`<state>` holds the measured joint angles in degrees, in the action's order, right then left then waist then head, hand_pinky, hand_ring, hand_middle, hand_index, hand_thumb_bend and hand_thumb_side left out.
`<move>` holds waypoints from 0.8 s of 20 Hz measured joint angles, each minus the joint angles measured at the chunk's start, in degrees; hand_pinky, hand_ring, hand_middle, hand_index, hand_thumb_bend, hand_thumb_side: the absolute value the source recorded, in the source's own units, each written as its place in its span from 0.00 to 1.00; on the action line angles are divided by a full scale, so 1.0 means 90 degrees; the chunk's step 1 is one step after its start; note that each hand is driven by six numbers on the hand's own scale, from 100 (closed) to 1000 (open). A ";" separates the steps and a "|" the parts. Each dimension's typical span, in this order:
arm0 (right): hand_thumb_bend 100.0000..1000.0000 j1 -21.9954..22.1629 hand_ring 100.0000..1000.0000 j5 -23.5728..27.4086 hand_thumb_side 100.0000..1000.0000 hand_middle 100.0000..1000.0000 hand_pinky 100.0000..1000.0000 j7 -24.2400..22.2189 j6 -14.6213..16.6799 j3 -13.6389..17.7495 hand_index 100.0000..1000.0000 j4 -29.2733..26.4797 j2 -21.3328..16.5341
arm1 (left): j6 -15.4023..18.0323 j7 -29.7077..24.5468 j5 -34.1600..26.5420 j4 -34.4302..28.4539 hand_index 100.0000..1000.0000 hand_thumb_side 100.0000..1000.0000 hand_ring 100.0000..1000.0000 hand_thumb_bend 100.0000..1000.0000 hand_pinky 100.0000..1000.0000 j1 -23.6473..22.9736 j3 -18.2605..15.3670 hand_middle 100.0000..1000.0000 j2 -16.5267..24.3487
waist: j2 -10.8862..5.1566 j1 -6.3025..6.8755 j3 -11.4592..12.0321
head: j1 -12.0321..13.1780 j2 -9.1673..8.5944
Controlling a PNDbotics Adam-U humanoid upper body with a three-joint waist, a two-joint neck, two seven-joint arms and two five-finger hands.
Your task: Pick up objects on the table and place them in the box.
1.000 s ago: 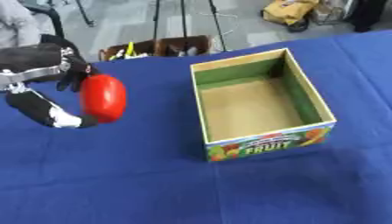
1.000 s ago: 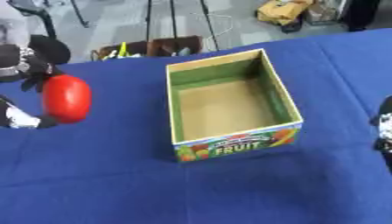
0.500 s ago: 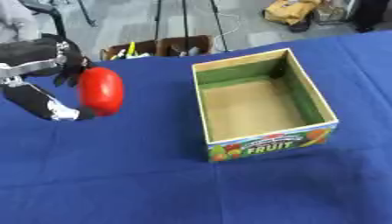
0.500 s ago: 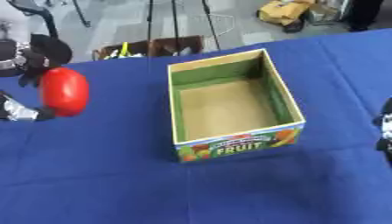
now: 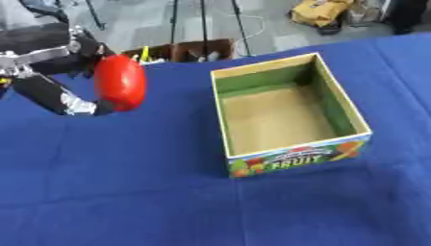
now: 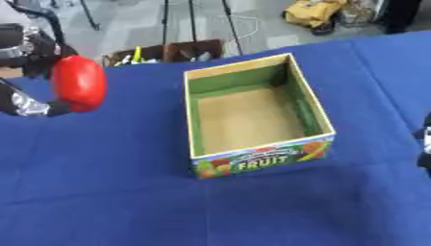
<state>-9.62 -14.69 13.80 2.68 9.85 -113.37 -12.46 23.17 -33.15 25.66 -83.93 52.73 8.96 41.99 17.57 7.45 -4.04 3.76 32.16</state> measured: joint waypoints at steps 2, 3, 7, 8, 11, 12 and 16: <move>0.04 -0.0009 0.00 0.0012 0.68 0.14 0.15 0.0000 0.0001 -0.0003 0.37 0.0000 -0.0028 | 0.0046 0.0064 0.0066 0.0145 0.41 0.58 0.20 0.00 0.00 0.0212 0.0006 0.26 -0.0185 | -0.0025 0.0031 -0.0049 | 0.0072 0.0002; 0.04 -0.0024 0.00 0.0016 0.68 0.14 0.15 -0.0001 0.0001 -0.0004 0.37 0.0000 -0.0032 | 0.0068 0.0102 0.0112 0.0232 0.41 0.59 0.20 0.00 0.00 0.0308 0.0014 0.26 -0.0273 | -0.0039 0.0054 -0.0082 | 0.0112 0.0002; 0.03 -0.0061 0.00 0.0026 0.68 0.14 0.15 -0.0013 0.0003 -0.0041 0.37 0.0000 -0.0033 | 0.0151 0.0270 0.0377 0.0614 0.41 0.58 0.20 0.00 0.00 0.0625 0.0031 0.26 -0.0621 | -0.0055 0.0127 -0.0250 | 0.0324 0.0006; 0.02 -0.0078 0.00 0.0033 0.71 0.14 0.15 -0.0019 0.0006 -0.0045 0.37 0.0000 -0.0034 | 0.0167 0.0327 0.0472 0.0707 0.41 0.58 0.20 0.00 0.00 0.0688 0.0026 0.26 -0.0710 | -0.0062 0.0144 -0.0299 | 0.0390 0.0009; 0.03 -0.0173 0.00 0.0070 0.69 0.15 0.15 -0.0048 0.0023 -0.0097 0.37 0.0000 -0.0036 | 0.0206 0.0508 0.0774 0.0953 0.40 0.58 0.20 0.00 0.00 0.0871 -0.0048 0.26 -0.0953 | -0.0068 0.0188 -0.0486 | 0.0595 0.0016; 0.03 -0.0202 0.00 0.0075 0.69 0.15 0.15 -0.0064 0.0039 -0.0120 0.37 0.0000 -0.0039 | 0.0211 0.0567 0.0872 0.1037 0.40 0.58 0.20 0.00 0.00 0.0920 -0.0073 0.26 -0.1027 | -0.0068 0.0207 -0.0553 | 0.0665 0.0017; 0.02 -0.0337 0.00 0.0113 0.68 0.15 0.15 -0.0130 0.0097 -0.0209 0.37 0.0000 -0.0050 | 0.0227 0.0796 0.1284 0.1334 0.40 0.57 0.19 0.00 0.00 0.1071 -0.0172 0.25 -0.1268 | -0.0063 0.0252 -0.0771 | 0.0889 0.0021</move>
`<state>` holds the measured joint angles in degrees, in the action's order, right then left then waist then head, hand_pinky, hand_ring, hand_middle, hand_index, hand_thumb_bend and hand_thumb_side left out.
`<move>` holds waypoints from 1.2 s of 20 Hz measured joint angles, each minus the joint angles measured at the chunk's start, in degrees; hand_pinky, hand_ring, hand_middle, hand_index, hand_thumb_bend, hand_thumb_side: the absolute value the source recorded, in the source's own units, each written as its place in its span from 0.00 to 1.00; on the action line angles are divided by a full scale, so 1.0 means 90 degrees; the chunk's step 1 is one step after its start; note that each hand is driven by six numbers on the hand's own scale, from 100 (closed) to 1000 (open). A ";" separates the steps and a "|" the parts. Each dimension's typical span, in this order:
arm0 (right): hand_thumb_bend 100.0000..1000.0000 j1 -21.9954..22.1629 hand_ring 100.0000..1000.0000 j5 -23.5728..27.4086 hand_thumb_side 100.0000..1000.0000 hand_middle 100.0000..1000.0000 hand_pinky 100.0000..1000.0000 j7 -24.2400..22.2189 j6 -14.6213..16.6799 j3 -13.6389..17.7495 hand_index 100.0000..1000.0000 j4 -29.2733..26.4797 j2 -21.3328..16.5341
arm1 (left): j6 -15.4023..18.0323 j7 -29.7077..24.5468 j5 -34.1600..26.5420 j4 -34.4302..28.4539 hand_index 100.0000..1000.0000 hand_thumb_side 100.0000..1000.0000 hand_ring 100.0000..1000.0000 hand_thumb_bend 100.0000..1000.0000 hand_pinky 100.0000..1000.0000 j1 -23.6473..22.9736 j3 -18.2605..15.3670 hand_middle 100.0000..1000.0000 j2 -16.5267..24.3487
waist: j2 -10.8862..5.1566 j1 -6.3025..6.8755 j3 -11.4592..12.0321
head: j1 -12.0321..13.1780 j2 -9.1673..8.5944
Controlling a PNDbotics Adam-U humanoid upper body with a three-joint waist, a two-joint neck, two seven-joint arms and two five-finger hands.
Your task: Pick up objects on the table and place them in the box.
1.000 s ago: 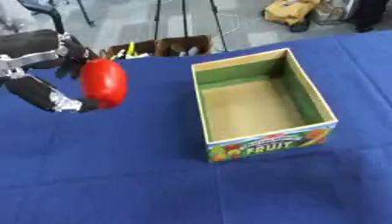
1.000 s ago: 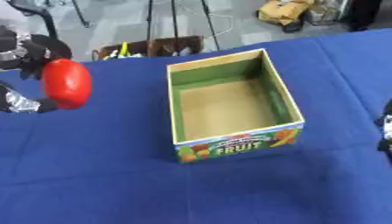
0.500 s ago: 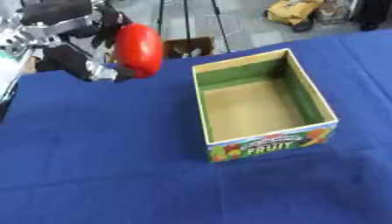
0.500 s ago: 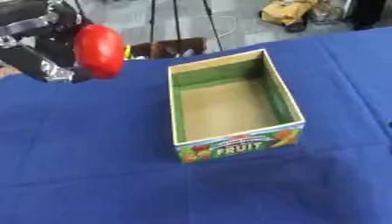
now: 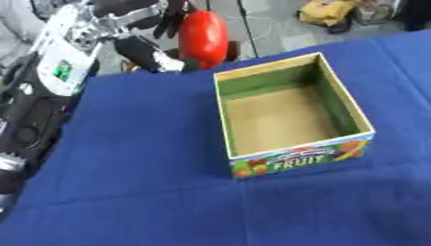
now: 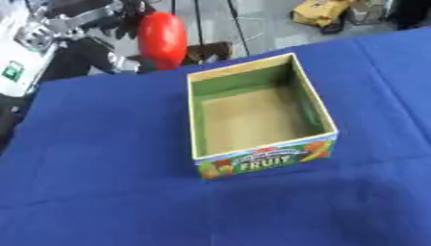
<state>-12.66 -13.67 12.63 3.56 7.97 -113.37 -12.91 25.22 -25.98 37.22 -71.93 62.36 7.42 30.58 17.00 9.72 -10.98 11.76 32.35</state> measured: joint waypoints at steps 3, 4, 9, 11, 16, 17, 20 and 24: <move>0.02 -0.0078 0.00 0.0049 0.68 0.15 0.15 -0.0033 0.0024 -0.0048 0.37 0.0000 0.0000 | 0.0016 0.0179 0.0309 0.0211 0.40 0.57 0.20 0.00 0.00 0.0156 -0.0069 0.26 -0.0161 | 0.0034 0.0053 -0.0159 | 0.0138 0.0000; 0.02 -0.0108 0.00 0.0072 0.68 0.15 0.15 -0.0041 0.0030 -0.0065 0.37 0.0000 0.0000 | 0.0024 0.0240 0.0416 0.0268 0.40 0.57 0.20 0.00 0.00 0.0197 -0.0083 0.26 -0.0216 | 0.0044 0.0069 -0.0216 | 0.0186 0.0000; 0.01 -0.0273 0.00 0.0157 0.68 0.15 0.15 -0.0097 0.0041 -0.0123 0.37 0.0000 0.0000 | 0.0052 0.0599 0.1054 0.0525 0.41 0.56 0.20 0.00 0.00 0.0377 -0.0167 0.26 -0.0520 | 0.0095 0.0149 -0.0504 | 0.0426 -0.0019; 0.01 -0.0333 0.00 0.0188 0.68 0.15 0.15 -0.0121 0.0048 -0.0150 0.37 0.0000 0.0001 | 0.0043 0.0757 0.1364 0.0622 0.41 0.55 0.20 0.00 0.00 0.0432 -0.0208 0.26 -0.0647 | 0.0117 0.0169 -0.0603 | 0.0506 -0.0028; 0.01 -0.0396 0.00 0.0221 0.68 0.15 0.15 -0.0184 0.0051 -0.0207 0.37 0.0000 0.0015 | -0.0122 0.1264 0.2371 0.0895 0.42 0.52 0.21 0.00 0.00 0.0525 -0.0313 0.20 -0.0969 | 0.0176 0.0188 -0.0731 | 0.0619 -0.0096; 0.02 -0.0405 0.00 0.0224 0.68 0.15 0.15 -0.0197 0.0052 -0.0220 0.37 0.0000 0.0020 | -0.0176 0.1386 0.2598 0.0937 0.42 0.52 0.19 0.00 0.00 0.0533 -0.0329 0.21 -0.1032 | 0.0189 0.0195 -0.0751 | 0.0647 -0.0108; 0.02 -0.0445 0.00 0.0240 0.67 0.15 0.15 -0.0227 0.0050 -0.0226 0.37 0.0000 0.0024 | -0.0330 0.1747 0.3259 0.1013 0.43 0.51 0.17 0.00 0.00 0.0569 -0.0351 0.22 -0.1220 | 0.0224 0.0197 -0.0802 | 0.0737 -0.0164; 0.02 -0.0466 0.00 0.0246 0.67 0.15 0.15 -0.0244 0.0036 -0.0261 0.37 0.0000 0.0053 | -0.0495 0.2134 0.4043 0.1024 0.44 0.49 0.18 0.00 0.00 0.0604 -0.0352 0.23 -0.1407 | 0.0240 0.0197 -0.0862 | 0.0892 -0.0252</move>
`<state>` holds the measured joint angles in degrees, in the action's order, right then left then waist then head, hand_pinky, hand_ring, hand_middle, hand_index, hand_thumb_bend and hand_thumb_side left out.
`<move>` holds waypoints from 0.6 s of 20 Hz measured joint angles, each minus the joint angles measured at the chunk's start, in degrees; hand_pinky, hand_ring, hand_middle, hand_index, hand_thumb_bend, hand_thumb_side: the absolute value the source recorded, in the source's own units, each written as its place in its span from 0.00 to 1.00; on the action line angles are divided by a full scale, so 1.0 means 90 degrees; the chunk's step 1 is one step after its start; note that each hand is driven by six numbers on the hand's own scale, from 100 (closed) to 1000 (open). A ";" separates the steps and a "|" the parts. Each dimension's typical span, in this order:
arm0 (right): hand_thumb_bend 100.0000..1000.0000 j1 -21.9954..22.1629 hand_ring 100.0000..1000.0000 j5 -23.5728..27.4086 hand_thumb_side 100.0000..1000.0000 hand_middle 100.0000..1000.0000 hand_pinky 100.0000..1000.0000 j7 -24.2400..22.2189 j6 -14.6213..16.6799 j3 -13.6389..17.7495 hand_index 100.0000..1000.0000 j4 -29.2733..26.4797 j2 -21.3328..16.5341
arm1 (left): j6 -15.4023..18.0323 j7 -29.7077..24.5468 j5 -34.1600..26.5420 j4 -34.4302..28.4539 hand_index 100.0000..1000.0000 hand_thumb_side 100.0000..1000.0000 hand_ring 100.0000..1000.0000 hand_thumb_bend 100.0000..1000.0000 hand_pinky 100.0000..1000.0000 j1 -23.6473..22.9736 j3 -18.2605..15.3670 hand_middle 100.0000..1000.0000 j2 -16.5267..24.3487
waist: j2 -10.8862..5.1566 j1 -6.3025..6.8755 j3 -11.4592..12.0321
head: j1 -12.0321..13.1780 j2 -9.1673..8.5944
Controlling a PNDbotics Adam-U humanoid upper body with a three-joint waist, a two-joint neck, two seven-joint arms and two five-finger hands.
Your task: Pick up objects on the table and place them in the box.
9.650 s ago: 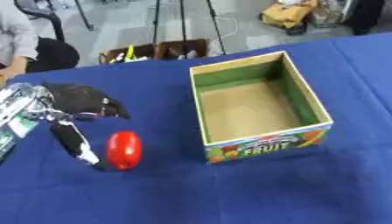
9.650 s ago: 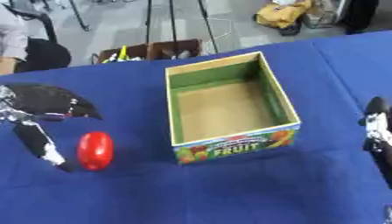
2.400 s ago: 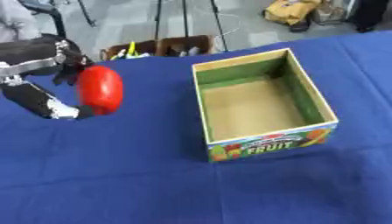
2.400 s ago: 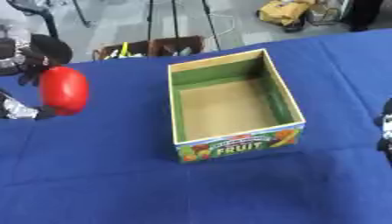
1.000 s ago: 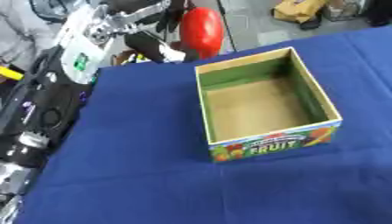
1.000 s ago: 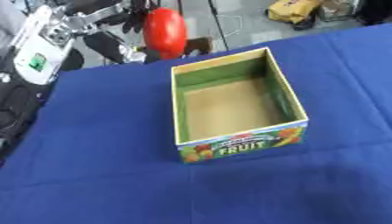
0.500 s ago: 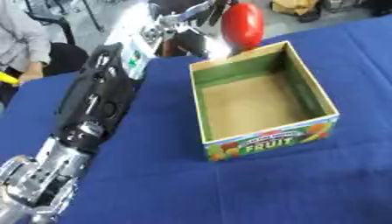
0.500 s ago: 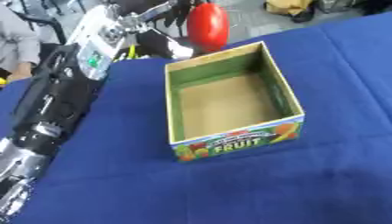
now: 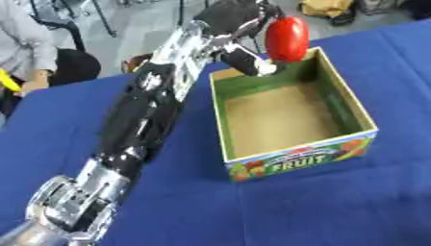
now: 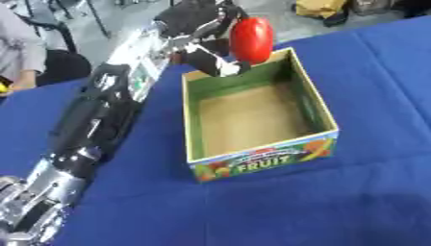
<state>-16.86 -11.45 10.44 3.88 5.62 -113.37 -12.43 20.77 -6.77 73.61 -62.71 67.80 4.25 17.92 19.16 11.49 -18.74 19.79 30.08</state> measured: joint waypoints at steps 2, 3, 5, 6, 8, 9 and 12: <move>0.02 -0.0034 0.00 0.0005 0.67 0.15 0.15 -0.0011 -0.0008 -0.0003 0.37 0.0000 0.0030 | -0.0075 0.0150 0.0353 0.0002 0.45 0.48 0.19 0.00 0.00 0.0011 0.0001 0.24 -0.0070 | 0.0014 0.0000 -0.0035 | 0.0091 -0.0030; 0.02 -0.0036 0.00 0.0010 0.67 0.15 0.15 -0.0013 -0.0008 -0.0004 0.37 0.0000 0.0033 | -0.0109 0.0216 0.0512 0.0012 0.45 0.48 0.19 0.00 0.00 0.0014 0.0002 0.24 -0.0099 | 0.0022 0.0000 -0.0051 | 0.0132 -0.0048; 0.02 -0.0038 0.00 0.0020 0.67 0.15 0.15 -0.0017 -0.0007 -0.0006 0.37 0.0000 0.0034 | -0.0172 0.0333 0.0795 0.0028 0.45 0.48 0.19 0.00 0.00 0.0014 0.0002 0.24 -0.0147 | 0.0026 0.0000 -0.0080 | 0.0204 -0.0058; 0.02 -0.0039 0.00 0.0023 0.67 0.15 0.15 -0.0019 -0.0005 -0.0007 0.37 0.0000 0.0036 | -0.0201 0.0384 0.0916 0.0050 0.45 0.48 0.20 0.00 0.00 0.0014 0.0002 0.25 -0.0166 | 0.0026 0.0000 -0.0093 | 0.0232 -0.0074; 0.02 -0.0045 0.00 0.0031 0.67 0.15 0.15 -0.0022 -0.0001 -0.0013 0.37 0.0000 0.0048 | -0.0245 0.0456 0.1136 0.0105 0.45 0.48 0.20 0.00 0.00 0.0007 0.0003 0.25 -0.0221 | 0.0030 0.0000 -0.0108 | 0.0280 -0.0104; 0.02 -0.0055 0.00 0.0034 0.67 0.15 0.15 -0.0024 0.0001 -0.0021 0.37 0.0000 0.0055 | -0.0257 0.0484 0.1226 0.0134 0.45 0.48 0.20 0.00 0.00 -0.0007 0.0004 0.25 -0.0249 | 0.0031 0.0000 -0.0113 | 0.0297 -0.0105; 0.02 -0.0065 0.00 0.0043 0.67 0.15 0.15 -0.0028 0.0004 -0.0037 0.37 0.0000 0.0077 | -0.0272 0.0535 0.1444 0.0216 0.46 0.49 0.20 0.00 0.00 -0.0031 0.0010 0.26 -0.0301 | 0.0046 0.0000 -0.0116 | 0.0315 -0.0105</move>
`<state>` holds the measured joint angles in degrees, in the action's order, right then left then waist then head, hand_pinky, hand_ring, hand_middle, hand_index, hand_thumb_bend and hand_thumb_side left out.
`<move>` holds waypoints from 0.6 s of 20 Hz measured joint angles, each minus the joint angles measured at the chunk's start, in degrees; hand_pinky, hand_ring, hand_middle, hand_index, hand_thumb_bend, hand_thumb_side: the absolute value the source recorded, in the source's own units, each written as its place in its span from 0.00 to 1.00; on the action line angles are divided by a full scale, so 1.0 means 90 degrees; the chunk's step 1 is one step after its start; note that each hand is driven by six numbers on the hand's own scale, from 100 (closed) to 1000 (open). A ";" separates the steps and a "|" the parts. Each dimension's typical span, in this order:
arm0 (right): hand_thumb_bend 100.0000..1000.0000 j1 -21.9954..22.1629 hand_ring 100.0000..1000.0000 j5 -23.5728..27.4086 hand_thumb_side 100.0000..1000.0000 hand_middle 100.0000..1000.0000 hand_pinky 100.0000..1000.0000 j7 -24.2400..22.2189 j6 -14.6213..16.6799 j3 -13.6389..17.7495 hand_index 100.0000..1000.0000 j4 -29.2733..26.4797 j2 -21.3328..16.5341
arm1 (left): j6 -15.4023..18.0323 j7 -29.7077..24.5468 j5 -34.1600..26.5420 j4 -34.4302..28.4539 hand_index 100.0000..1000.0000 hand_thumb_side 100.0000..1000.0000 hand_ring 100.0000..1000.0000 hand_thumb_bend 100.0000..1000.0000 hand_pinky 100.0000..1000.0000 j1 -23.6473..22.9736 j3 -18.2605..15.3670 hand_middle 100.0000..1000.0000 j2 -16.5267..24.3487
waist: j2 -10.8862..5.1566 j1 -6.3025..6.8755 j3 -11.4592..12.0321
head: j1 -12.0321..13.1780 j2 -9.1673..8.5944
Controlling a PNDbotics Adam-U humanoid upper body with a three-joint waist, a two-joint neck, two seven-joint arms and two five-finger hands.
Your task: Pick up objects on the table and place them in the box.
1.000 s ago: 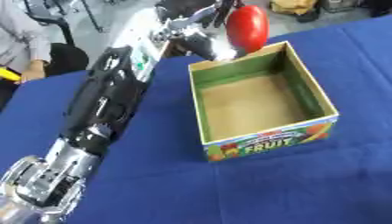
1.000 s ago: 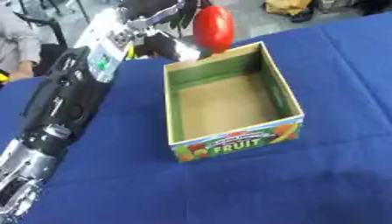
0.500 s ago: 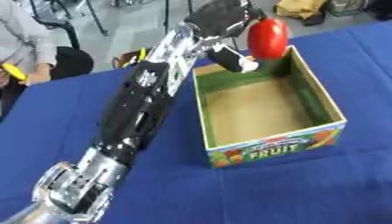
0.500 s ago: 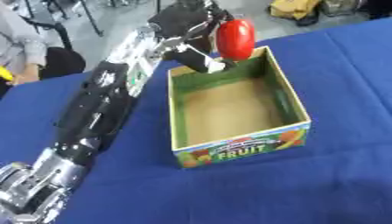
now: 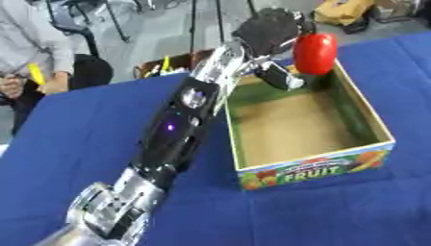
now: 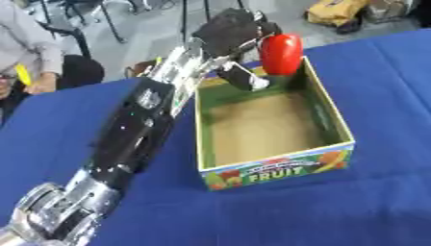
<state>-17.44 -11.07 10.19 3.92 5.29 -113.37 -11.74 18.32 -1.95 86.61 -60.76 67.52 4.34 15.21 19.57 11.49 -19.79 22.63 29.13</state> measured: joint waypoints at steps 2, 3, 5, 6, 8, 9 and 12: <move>0.02 0.0000 0.00 0.0000 0.67 0.15 0.15 -0.0003 0.0003 0.0000 0.37 0.0000 0.0001 | -0.0001 0.0008 0.0105 0.0036 0.46 0.50 0.21 0.00 0.00 -0.0025 0.0003 0.27 -0.0015 | 0.0014 0.0000 0.0000 | 0.0000 0.0000; 0.02 0.0000 0.00 0.0000 0.67 0.15 0.15 -0.0005 0.0005 0.0000 0.37 0.0000 0.0001 | 0.0006 -0.0002 0.0143 0.0055 0.46 0.50 0.22 0.00 0.00 -0.0051 0.0004 0.27 -0.0015 | 0.0019 0.0000 0.0000 | 0.0000 0.0000; 0.02 0.0000 0.00 0.0000 0.67 0.15 0.15 -0.0006 0.0006 0.0000 0.37 0.0000 0.0001 | 0.0040 -0.0099 0.0228 0.0121 0.46 0.51 0.22 0.00 0.00 -0.0076 0.0011 0.28 -0.0015 | 0.0022 0.0000 0.0003 | -0.0002 0.0000; 0.02 0.0000 0.00 0.0000 0.67 0.15 0.15 -0.0006 0.0006 0.0000 0.37 0.0000 0.0001 | 0.0069 -0.0180 0.0267 0.0156 0.46 0.52 0.22 0.00 0.00 -0.0092 0.0023 0.28 -0.0016 | 0.0022 0.0000 0.0004 | -0.0004 0.0000; 0.02 0.0000 0.00 0.0000 0.67 0.15 0.15 -0.0006 0.0006 0.0000 0.37 0.0000 0.0001 | 0.0151 -0.0407 0.0272 0.0243 0.44 0.54 0.20 0.00 0.00 -0.0122 0.0027 0.25 -0.0024 | 0.0022 0.0000 0.0004 | -0.0005 -0.0001; 0.02 0.0000 0.00 0.0000 0.67 0.15 0.15 -0.0006 0.0006 0.0000 0.37 0.0000 0.0001 | 0.0193 -0.0571 0.0178 0.0314 0.44 0.55 0.19 0.00 0.00 -0.0127 0.0011 0.25 -0.0052 | 0.0022 0.0000 0.0004 | -0.0005 -0.0002; 0.02 0.0000 0.00 -0.0001 0.67 0.15 0.15 -0.0006 0.0006 0.0000 0.37 0.0000 0.0002 | 0.0196 -0.1135 -0.0434 0.0504 0.42 0.57 0.17 0.00 0.00 -0.0131 -0.0085 0.22 -0.0126 | 0.0023 0.0000 -0.0014 | 0.0001 -0.0004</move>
<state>-17.44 -11.08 10.13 3.98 5.28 -113.37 -11.72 20.09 -12.17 82.70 -56.22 66.34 3.57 14.07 19.78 11.49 -19.92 22.64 29.09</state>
